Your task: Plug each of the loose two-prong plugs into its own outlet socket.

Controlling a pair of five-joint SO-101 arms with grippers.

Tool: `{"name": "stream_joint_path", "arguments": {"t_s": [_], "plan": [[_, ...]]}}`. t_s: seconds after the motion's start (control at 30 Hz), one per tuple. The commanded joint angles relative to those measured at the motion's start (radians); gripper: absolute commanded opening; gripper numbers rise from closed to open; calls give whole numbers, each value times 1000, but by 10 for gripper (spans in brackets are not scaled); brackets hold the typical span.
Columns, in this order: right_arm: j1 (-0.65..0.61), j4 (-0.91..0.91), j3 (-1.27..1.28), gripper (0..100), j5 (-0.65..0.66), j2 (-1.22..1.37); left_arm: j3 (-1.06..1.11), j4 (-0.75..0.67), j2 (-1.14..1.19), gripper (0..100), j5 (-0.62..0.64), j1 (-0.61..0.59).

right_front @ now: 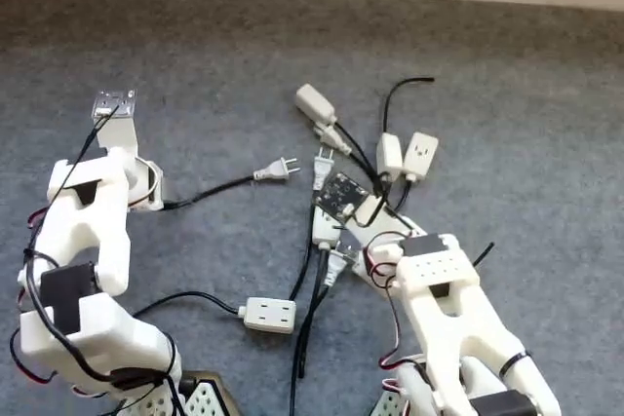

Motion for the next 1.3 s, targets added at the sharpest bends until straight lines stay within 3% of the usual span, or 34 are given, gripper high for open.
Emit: {"name": "stream_joint_path", "arguments": {"t_s": [0.0, 0.23, 0.47, 0.6, 0.8, 1.27], "plan": [[25, 2, 45, 63, 35, -25, -24, 2, 4, 259, 6, 2], [41, 206, 54, 65, 38, -337, -25, 0, 5, 259, 6, 18], [-59, 389, 61, 176, 37, -562, -24, 0, 7, 259, 5, 18], [-101, 374, 73, 177, 40, -519, -19, 0, 7, 259, 5, 18], [-108, 209, 124, 177, 35, -392, -19, 0, 7, 259, 5, 18], [-27, 38, 116, 177, 41, -180, -19, 0, 7, 259, 5, 18]]}}
